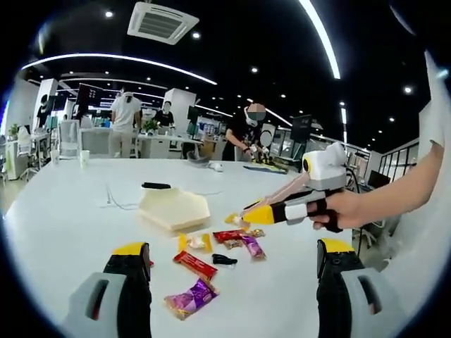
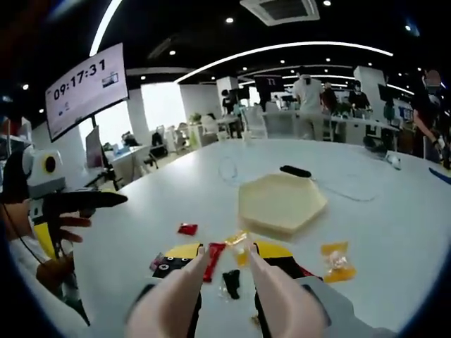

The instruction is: Place the target food into the container with the food tongs after gripping and lifting it, then release it inside without dropping or visibly crushing the food.

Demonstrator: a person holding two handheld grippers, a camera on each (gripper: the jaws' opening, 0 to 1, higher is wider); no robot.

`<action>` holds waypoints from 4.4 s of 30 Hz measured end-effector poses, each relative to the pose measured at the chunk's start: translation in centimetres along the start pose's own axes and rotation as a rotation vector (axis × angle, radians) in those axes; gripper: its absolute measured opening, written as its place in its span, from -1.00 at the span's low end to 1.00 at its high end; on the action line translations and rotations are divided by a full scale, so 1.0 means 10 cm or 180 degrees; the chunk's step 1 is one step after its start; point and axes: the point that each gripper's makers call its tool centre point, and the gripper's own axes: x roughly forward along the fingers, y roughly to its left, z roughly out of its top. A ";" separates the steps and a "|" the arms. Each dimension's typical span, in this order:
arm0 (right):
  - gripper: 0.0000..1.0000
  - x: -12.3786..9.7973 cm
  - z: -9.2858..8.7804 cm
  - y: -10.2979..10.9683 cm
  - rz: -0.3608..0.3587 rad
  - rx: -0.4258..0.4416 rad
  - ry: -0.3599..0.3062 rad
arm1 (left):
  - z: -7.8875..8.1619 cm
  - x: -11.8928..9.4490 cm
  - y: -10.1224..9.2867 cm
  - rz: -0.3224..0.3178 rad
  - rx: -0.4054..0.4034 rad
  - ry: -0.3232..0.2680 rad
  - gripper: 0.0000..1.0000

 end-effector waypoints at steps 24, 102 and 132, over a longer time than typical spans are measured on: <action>-0.44 0.07 -0.02 -0.01 -0.0081 0.0045 0.0024 | -0.08 0.00 -0.06 -0.0053 -0.0032 0.0017 0.99; -0.46 0.65 -0.87 -0.04 -0.0057 -0.0015 0.0944 | -0.30 -0.04 0.11 0.0039 -0.0133 0.0265 0.99; -0.66 0.53 -0.94 0.09 0.0176 -0.0858 0.1222 | -0.34 -0.01 -0.04 0.0118 -0.0346 -0.0029 0.99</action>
